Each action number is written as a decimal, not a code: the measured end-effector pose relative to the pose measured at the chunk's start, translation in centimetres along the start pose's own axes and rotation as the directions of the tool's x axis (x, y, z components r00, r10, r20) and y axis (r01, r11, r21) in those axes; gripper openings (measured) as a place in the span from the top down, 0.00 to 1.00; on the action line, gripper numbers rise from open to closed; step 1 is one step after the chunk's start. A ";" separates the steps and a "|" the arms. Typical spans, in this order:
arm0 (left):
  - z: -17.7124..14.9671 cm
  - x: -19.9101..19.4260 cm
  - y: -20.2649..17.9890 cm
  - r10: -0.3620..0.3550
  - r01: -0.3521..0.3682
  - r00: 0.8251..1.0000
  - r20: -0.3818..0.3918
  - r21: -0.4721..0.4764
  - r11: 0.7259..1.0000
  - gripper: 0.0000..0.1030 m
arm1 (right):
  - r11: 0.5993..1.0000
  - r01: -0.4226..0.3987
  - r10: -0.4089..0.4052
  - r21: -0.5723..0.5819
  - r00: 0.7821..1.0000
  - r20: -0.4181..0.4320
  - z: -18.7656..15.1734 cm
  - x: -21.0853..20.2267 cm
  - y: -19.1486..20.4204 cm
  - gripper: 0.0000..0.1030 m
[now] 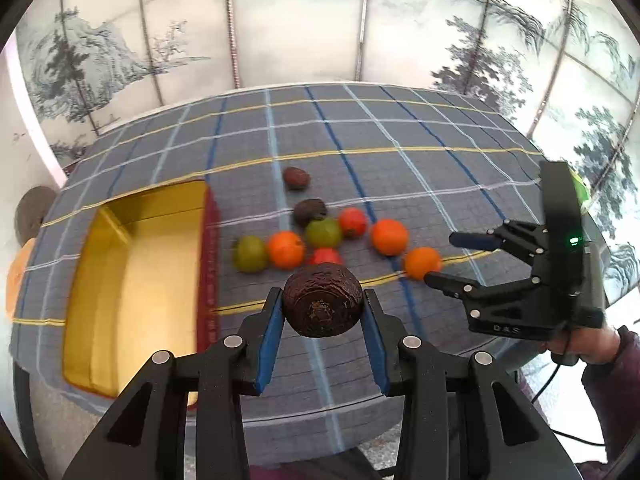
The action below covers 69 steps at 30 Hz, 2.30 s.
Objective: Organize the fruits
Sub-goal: 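Grasp a brown kiwi with the left gripper while the right gripper grasps an orange, then carry the brown kiwi over the gold tray and open the left gripper, then lower the orange into the gold tray and open the right gripper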
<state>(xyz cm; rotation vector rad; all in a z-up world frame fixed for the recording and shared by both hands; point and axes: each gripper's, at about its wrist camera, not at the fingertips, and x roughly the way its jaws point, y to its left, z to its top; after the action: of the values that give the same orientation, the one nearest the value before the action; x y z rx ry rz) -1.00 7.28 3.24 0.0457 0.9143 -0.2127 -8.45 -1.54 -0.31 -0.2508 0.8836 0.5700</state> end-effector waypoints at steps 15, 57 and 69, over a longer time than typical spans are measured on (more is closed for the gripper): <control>0.2 -0.3 7.8 0.155 -0.155 0.988 -0.009 -0.072 0.985 0.62 | 0.998 0.015 -0.015 0.064 1.000 0.001 0.1 1.7 -0.6 0.72; 1.2 1.3 18.3 0.336 -0.329 0.942 -0.011 -0.244 0.912 0.29 | 0.990 0.085 -0.095 0.109 0.992 0.088 4.8 -0.6 0.7 0.72; -1.6 -2.9 17.9 0.373 -0.348 0.927 0.032 -0.294 0.890 0.29 | 0.990 -0.092 0.105 -0.103 0.987 0.125 12.4 1.7 12.2 0.71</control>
<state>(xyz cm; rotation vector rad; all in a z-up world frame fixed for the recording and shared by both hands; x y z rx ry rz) -0.33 25.49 3.64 -0.0599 0.8241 0.2638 -6.36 14.45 6.33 -0.2556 0.7454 0.7143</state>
